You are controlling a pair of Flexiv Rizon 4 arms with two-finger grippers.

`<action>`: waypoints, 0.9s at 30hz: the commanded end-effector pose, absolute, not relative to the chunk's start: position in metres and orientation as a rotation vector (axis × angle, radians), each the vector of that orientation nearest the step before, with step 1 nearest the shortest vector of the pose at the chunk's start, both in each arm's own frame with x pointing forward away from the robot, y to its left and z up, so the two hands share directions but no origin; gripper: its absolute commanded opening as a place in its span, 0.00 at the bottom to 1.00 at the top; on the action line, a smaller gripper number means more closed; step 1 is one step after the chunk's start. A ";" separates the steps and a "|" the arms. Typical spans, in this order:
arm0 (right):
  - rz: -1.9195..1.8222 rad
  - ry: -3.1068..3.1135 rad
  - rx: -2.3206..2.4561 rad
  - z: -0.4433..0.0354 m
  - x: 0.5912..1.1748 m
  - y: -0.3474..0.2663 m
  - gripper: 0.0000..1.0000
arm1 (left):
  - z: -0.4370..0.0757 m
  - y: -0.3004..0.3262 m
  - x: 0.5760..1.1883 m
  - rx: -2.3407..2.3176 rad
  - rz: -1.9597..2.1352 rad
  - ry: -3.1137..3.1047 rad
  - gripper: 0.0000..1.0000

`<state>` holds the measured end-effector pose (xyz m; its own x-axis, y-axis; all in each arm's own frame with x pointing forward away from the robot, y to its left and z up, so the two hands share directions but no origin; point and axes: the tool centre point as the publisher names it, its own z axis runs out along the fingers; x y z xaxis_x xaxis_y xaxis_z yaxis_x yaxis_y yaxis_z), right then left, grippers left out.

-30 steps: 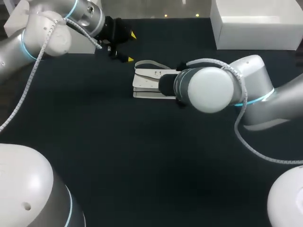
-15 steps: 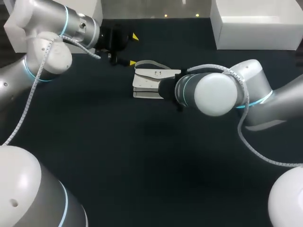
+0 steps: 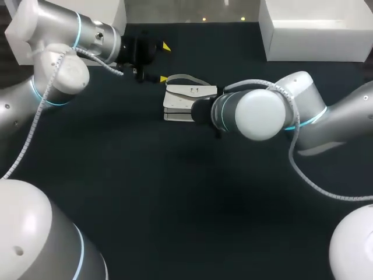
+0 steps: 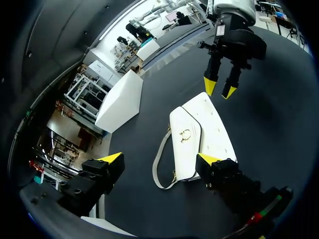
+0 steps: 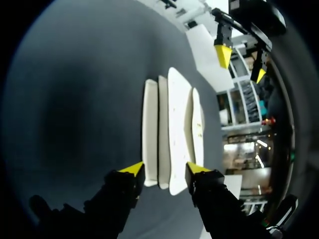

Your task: Pick up the bag, open it, inspect its contents, close it, and place it on the opposite side

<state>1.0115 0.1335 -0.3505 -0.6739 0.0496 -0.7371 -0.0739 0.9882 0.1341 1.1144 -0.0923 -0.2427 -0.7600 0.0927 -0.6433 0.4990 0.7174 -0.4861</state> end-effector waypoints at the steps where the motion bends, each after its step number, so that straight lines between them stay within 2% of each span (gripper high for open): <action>1: 0.190 2.261 -0.015 -0.362 1.015 0.137 0.49 | -0.245 -0.092 1.115 0.452 -0.897 2.320 1.00; 13: 0.120 2.255 0.008 -0.365 1.023 0.133 0.44 | -0.252 -0.094 1.113 0.463 -0.915 2.325 1.00; 17: 0.109 2.254 0.015 -0.366 1.025 0.132 0.36 | -0.253 -0.094 1.112 0.463 -0.921 2.329 1.00; 27: 0.098 2.256 0.030 -0.369 1.031 0.129 0.32 | -0.259 -0.098 1.111 0.479 -0.924 2.340 1.00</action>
